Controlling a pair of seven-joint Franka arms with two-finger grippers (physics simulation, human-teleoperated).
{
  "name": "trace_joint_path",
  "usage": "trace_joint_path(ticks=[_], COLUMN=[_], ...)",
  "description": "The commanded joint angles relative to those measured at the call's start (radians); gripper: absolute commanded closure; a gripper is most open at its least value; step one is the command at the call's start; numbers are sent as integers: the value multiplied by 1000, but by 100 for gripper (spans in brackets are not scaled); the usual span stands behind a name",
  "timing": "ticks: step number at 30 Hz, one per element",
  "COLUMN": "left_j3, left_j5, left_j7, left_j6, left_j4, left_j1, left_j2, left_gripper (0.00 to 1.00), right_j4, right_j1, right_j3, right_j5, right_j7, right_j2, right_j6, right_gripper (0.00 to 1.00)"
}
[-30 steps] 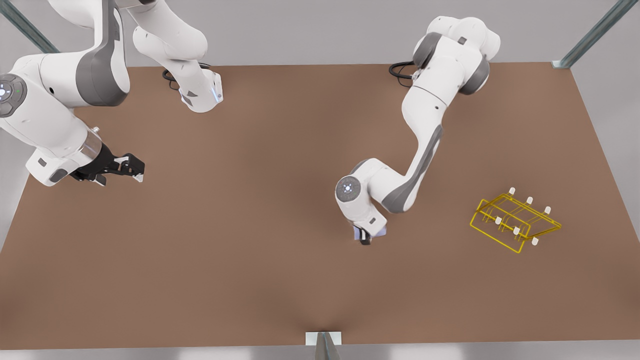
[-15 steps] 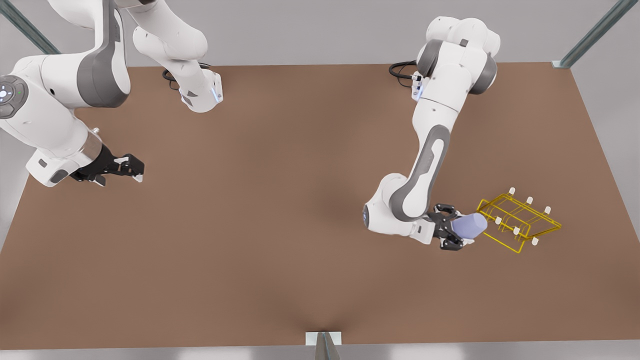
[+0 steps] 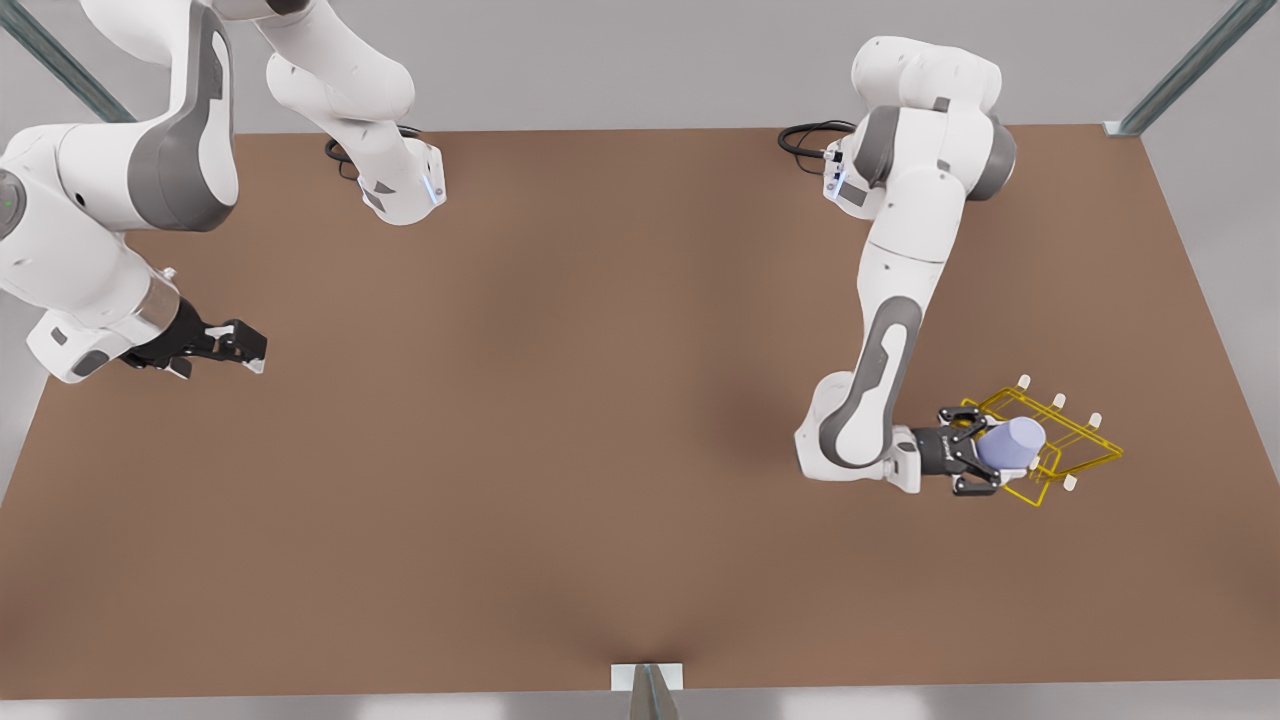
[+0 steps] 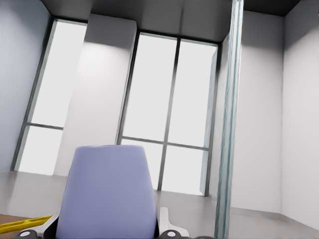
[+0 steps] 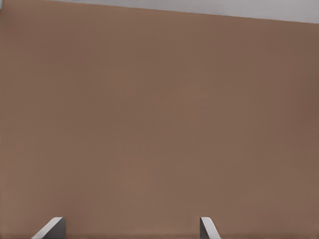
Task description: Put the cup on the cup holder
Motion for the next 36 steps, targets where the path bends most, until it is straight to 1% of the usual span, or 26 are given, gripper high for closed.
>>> trace_joint_path(ticks=[1,9,17,18,19,24,26,27,28,30,31,32,33,35,36], left_j3=[0,2,2,2,2,0,-6,-27,-96,-330,-473,-596,-644,-648,-664], left_j5=[18,21,21,21,21,21,11,-40,-103,-279,-386,-468,-589,-683,-762], left_j7=[-174,-232,-260,-260,-255,-255,-243,-226,-226,-160,-35,100,291,567,830], left_j6=[-12,-61,-87,-87,-87,-102,-115,-125,-133,-139,-127,-116,-107,-52,-39], left_j4=[-16,-94,-113,-113,-113,-114,-122,-131,-139,-116,-3,146,297,346,409], left_j1=[4,7,6,6,6,-4,-27,-63,-86,-94,-36,18,32,65,153], left_j2=[-1,-13,-12,-12,-10,-10,-41,-73,-116,-242,-286,-285,-279,-288,-294], left_gripper=[23,23,23,20,0,0,0,0,0,0,0,0,0,0,0], right_j4=[0,1,1,3,3,8,5,3,5,3,3,3,5,6,8], right_j1=[1,-2,-4,-4,-4,-4,-6,-6,-10,-21,-22,-19,-24,-21,-19], right_j3=[1,1,1,1,1,1,1,1,1,1,1,1,1,1,1], right_j5=[0,1,0,0,0,0,0,0,1,1,1,1,1,1,1], right_j7=[-4,-5,-5,-5,-5,-5,-5,-4,-4,-5,-5,-4,-5,-5,-7], right_j2=[2,2,4,2,4,4,4,4,2,2,1,-2,-1,-2,-2], right_j6=[1,1,0,-2,-4,-4,-2,-5,-7,-8,-11,-11,-11,-11,-11], right_gripper=[0,0,0,0,0,0,0,0,0,0,0,0,0,0,0])
